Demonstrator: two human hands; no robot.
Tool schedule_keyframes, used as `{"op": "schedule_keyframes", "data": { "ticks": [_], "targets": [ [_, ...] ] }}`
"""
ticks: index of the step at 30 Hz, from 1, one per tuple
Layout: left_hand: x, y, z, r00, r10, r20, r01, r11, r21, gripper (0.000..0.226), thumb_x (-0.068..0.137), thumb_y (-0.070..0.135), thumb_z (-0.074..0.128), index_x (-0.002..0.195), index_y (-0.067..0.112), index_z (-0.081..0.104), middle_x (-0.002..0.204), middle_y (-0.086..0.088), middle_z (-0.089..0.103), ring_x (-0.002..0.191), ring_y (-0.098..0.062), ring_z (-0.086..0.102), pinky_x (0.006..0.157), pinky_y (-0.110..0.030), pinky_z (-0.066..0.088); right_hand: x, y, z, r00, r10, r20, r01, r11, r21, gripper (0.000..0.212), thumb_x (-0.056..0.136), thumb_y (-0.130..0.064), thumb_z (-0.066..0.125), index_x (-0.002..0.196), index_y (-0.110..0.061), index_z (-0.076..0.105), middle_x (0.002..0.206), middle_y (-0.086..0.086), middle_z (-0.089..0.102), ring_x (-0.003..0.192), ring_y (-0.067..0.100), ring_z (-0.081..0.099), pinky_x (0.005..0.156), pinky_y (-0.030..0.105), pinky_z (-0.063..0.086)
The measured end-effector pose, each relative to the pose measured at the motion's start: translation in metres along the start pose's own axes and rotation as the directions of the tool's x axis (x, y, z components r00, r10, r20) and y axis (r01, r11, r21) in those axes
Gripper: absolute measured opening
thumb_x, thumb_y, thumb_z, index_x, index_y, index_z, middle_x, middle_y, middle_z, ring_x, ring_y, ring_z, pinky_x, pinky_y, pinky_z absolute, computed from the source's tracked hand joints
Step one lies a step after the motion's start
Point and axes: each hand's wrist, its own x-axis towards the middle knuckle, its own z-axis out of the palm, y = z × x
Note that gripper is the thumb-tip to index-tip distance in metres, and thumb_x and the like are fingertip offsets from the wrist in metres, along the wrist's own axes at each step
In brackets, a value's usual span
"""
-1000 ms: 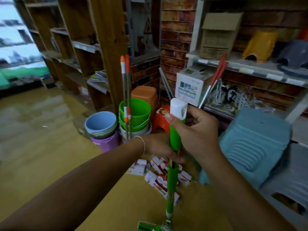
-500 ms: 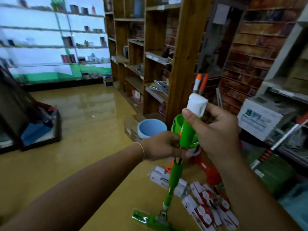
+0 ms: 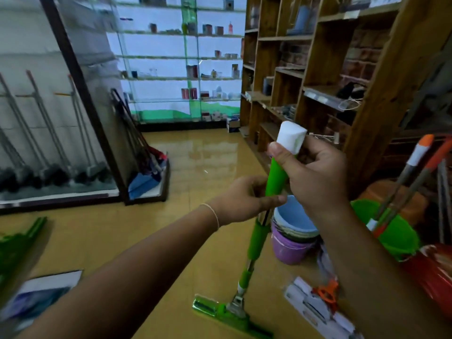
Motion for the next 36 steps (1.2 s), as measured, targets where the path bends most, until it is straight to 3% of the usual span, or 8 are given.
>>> {"op": "schedule_keyframes", "data": {
  "ticks": [2,4,8,15,19,26,31,36],
  "targets": [
    [0.006,-0.010,-0.025,0.999,-0.014,-0.030,0.014,1.000,0.009,0.019,0.090,0.028,0.068,0.099,0.011,0.069,0.083,-0.001,0.071,0.077,-0.014,0.065,0.079,-0.039,0.055,0.016,0.017,0.027,0.999,0.000,0.050,-0.002,0.999,0.053,0.014,0.081,-0.019,0.079,0.091,-0.025,0.071,0.074,-0.013,0.073,0.073,0.003,0.069,0.062,0.020,0.053],
    [0.012,-0.024,-0.050,0.996,-0.046,-0.071,0.049,0.998,0.039,0.019,0.092,0.022,0.066,0.097,0.003,0.067,0.085,-0.016,0.068,0.077,-0.020,0.064,0.079,-0.045,0.054,0.033,0.034,0.052,0.995,-0.013,0.104,0.005,0.997,0.074,0.016,0.082,-0.019,0.078,0.088,-0.032,0.069,0.076,-0.015,0.073,0.075,0.001,0.069,0.063,0.017,0.052],
    [0.035,-0.060,-0.104,0.993,-0.089,-0.083,0.092,0.995,0.042,0.050,0.083,0.044,0.070,0.102,-0.002,0.065,0.099,-0.030,0.065,0.093,-0.045,0.063,0.089,-0.062,0.050,0.073,0.076,0.100,0.981,-0.021,0.192,0.005,0.997,0.083,0.014,0.082,-0.021,0.078,0.086,-0.032,0.070,0.079,-0.010,0.075,0.077,0.008,0.072,0.067,0.030,0.059],
    [0.092,-0.098,-0.187,0.940,-0.209,-0.271,0.240,0.967,0.088,0.065,0.067,0.059,0.069,0.097,0.001,0.070,0.095,-0.021,0.071,0.092,-0.040,0.067,0.088,-0.059,0.052,0.163,0.137,0.178,0.925,0.003,0.380,-0.050,0.992,0.113,0.009,0.082,-0.032,0.077,0.088,-0.033,0.071,0.086,-0.005,0.076,0.082,0.013,0.073,0.075,0.047,0.060],
    [0.115,-0.109,-0.230,0.887,-0.254,-0.386,0.306,0.949,0.080,0.056,0.068,0.056,0.071,0.093,0.005,0.072,0.091,-0.016,0.073,0.087,-0.034,0.070,0.084,-0.056,0.055,0.206,0.160,0.220,0.862,-0.005,0.506,-0.061,0.992,0.113,0.013,0.082,-0.036,0.075,0.090,-0.039,0.066,0.089,-0.013,0.074,0.086,0.005,0.070,0.078,0.037,0.060],
    [0.139,-0.143,-0.310,0.835,-0.259,-0.485,0.321,0.946,0.047,0.014,0.087,0.014,0.071,0.073,0.017,0.069,0.063,0.009,0.066,0.057,-0.002,0.059,0.058,-0.018,0.048,0.251,0.205,0.302,0.742,0.017,0.670,-0.094,0.992,0.079,0.011,0.088,-0.028,0.071,0.098,-0.031,0.071,0.092,-0.010,0.074,0.090,0.009,0.070,0.077,0.034,0.059],
    [0.159,-0.184,-0.375,0.837,-0.262,-0.480,0.277,0.960,-0.040,0.043,0.071,0.043,0.073,0.089,0.005,0.071,0.094,-0.030,0.069,0.091,-0.053,0.063,0.082,-0.065,0.052,0.281,0.230,0.374,0.754,-0.020,0.656,-0.069,0.992,0.109,0.008,0.089,-0.020,0.070,0.096,-0.022,0.070,0.085,-0.004,0.073,0.081,0.009,0.069,0.075,0.033,0.059],
    [0.177,-0.212,-0.459,0.860,-0.215,-0.462,0.274,0.959,0.065,0.004,0.086,0.015,0.071,0.085,0.012,0.073,0.087,-0.012,0.074,0.080,-0.025,0.070,0.079,-0.041,0.058,0.318,0.249,0.451,0.743,-0.059,0.667,-0.050,0.988,0.143,0.013,0.089,-0.019,0.069,0.096,-0.030,0.067,0.089,-0.006,0.073,0.085,0.007,0.069,0.074,0.024,0.056]
  ]
}}
